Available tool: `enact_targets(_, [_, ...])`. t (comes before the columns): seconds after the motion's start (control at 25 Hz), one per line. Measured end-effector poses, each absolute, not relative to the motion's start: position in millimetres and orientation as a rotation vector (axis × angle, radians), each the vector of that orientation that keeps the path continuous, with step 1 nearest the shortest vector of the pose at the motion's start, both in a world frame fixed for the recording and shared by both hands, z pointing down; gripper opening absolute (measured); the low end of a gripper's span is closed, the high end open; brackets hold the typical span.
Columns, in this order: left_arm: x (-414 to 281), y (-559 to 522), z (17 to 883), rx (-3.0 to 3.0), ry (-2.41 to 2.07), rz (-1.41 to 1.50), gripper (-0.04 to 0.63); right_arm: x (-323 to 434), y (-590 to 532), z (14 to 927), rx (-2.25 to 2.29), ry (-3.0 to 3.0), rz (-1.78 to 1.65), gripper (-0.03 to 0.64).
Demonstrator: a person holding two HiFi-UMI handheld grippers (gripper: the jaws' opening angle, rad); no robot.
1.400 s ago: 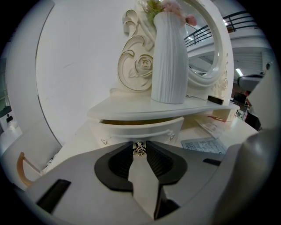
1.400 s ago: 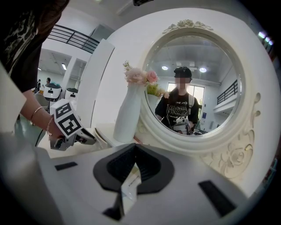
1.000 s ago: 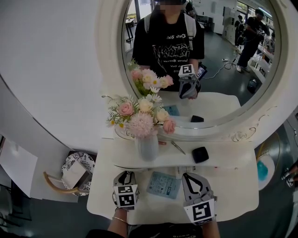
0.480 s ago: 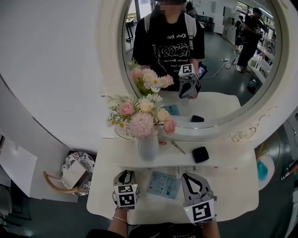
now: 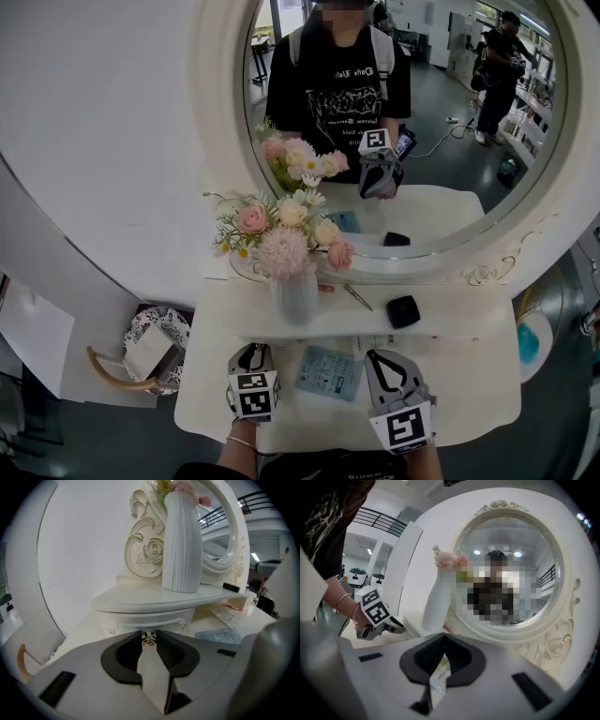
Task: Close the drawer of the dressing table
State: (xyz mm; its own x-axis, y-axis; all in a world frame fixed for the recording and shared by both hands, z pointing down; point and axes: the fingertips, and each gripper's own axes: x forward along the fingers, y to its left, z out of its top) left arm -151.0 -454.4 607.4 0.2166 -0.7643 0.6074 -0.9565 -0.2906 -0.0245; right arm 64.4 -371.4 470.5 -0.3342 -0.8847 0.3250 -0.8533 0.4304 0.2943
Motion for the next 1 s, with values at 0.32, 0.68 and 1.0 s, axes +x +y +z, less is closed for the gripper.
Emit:
enact_targets(0.32, [-150.3,-456.9,606.3,2.139,-1.604,0.750,0.103,62.6,-371.7,470.4,1.470,-2.263,-0.089,0.011])
enact_targets(0.68, [-150.7,-457.5,606.4,2.143,-1.604,0.754,0.103,63.8,-372.4,470.6,1.478,-2.266,-0.085,0.011])
enact_targets(1.0, [-149.6,-460.5,606.2,2.149,-1.606,0.750,0.103,64.8,-373.6,471.7,1.489,-2.269,-0.085,0.011])
